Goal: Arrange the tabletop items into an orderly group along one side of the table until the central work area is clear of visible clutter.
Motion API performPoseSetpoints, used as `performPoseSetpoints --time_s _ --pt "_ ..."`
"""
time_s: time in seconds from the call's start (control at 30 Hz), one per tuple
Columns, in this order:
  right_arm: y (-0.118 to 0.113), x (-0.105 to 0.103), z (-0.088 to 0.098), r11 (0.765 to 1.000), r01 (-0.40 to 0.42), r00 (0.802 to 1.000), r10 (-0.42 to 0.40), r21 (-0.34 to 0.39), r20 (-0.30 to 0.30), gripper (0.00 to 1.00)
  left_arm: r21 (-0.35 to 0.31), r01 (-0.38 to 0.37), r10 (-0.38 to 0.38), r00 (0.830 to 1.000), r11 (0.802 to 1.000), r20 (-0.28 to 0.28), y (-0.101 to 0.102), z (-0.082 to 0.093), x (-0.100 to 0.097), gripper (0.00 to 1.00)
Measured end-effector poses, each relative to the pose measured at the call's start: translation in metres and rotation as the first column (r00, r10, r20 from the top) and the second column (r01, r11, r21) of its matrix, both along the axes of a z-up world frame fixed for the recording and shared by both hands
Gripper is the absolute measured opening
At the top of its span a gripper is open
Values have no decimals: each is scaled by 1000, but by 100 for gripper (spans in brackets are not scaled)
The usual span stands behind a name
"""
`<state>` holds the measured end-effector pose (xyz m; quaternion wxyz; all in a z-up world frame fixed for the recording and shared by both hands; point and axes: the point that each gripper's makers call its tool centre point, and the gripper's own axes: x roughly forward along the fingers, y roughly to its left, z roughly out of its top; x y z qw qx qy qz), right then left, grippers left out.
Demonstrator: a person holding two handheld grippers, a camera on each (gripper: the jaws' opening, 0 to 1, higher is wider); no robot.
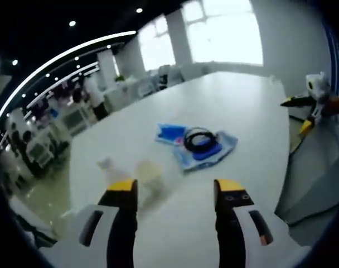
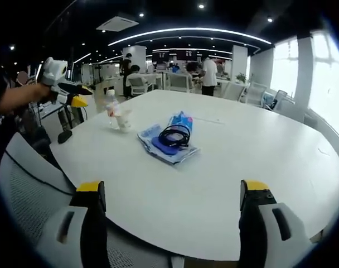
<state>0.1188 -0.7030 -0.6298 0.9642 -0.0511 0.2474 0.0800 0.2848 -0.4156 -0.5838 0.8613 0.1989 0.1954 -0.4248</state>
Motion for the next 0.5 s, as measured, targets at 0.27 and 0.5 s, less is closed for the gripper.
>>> performPoseSetpoints --time_s 0.27,0.5 --pt "4 0 1 1000 -22 1000 22 -2 3 100 -38 -10 10 1000 999 -12 0 -2 -24 62" --pt "6 1 0 999 -32 999 32 -7 2 100 -101 -40 37 999 994 -33 -8 -5 -43 75"
